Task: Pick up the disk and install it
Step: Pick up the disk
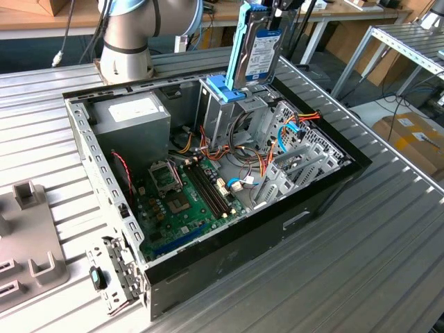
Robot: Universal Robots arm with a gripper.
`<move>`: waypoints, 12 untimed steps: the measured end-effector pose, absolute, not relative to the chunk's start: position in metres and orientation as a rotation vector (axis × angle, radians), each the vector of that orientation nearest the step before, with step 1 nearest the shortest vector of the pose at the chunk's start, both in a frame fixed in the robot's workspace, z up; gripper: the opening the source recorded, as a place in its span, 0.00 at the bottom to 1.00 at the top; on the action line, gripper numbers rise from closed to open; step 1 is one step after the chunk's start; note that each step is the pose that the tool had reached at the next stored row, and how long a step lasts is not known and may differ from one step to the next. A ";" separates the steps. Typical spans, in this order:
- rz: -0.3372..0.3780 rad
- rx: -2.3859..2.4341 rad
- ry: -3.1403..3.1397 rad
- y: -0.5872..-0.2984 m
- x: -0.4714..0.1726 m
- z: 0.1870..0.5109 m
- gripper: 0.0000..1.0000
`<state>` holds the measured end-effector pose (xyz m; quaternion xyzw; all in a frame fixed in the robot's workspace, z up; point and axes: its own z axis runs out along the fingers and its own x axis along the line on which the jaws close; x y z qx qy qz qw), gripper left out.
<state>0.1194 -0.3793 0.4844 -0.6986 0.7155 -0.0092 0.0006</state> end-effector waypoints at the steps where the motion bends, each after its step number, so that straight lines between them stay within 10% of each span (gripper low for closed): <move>1: -0.029 -2.194 2.247 -0.381 0.119 0.484 0.35; 12: -0.029 -2.194 2.247 -0.392 0.120 0.484 0.35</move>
